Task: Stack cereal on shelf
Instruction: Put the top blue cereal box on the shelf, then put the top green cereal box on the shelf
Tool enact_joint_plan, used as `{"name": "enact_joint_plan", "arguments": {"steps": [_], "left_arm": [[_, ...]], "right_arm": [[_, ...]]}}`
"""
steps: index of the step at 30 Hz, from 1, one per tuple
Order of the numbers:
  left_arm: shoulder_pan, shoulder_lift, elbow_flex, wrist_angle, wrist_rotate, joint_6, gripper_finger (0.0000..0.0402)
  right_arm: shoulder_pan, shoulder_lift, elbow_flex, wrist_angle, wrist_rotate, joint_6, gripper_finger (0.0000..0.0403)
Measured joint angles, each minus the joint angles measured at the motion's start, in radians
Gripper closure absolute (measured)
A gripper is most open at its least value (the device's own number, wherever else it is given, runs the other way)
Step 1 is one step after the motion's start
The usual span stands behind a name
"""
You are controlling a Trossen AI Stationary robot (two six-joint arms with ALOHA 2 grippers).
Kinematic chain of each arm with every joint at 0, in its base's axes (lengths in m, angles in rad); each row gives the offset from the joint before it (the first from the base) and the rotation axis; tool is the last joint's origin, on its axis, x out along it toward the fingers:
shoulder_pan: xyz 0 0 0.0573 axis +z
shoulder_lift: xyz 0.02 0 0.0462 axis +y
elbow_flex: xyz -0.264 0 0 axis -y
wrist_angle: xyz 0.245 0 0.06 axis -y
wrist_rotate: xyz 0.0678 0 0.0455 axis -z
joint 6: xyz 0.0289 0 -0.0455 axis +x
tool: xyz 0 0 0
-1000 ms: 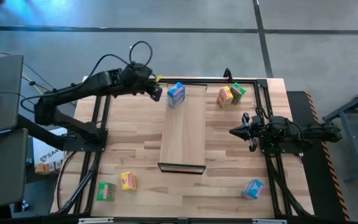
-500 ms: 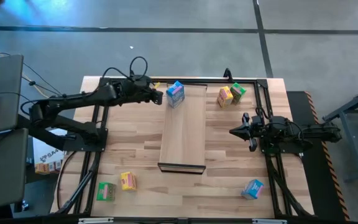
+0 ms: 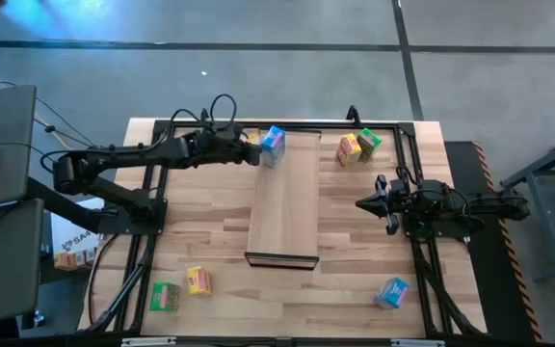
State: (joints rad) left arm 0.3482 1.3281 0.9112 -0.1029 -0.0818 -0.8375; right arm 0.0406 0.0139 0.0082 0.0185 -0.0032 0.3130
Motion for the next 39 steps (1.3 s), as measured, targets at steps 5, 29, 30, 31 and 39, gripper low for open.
{"name": "enact_joint_plan", "arguments": {"steps": [5, 29, 30, 31, 39], "left_arm": [[-0.035, 0.0, 0.0, -0.004, 0.0, -0.033, 0.0401], [0.106, -0.188, 0.0, -0.18, -0.069, 0.179, 0.0401], [0.12, -0.204, 0.0, -0.166, -0.058, 0.22, 0.0401], [0.129, -0.213, 0.0, -0.142, -0.041, 0.263, 0.0401], [0.091, -0.221, -0.246, 0.415, 0.123, 0.26, 0.0401]], "right_arm": [[0.0, 0.0, 0.0, 0.0, 0.0, 0.0, 0.0402], [0.0, 0.0, 0.0, 0.0, 0.0, 0.0, 0.0402], [0.0, 0.0, 0.0, 0.0, 0.0, 0.0, 0.0402], [0.0, 0.0, 0.0, 0.0, 0.0, 0.0, 0.0402], [0.0, 0.0, 0.0, 0.0, 0.0, 0.0, 0.0402]]}}
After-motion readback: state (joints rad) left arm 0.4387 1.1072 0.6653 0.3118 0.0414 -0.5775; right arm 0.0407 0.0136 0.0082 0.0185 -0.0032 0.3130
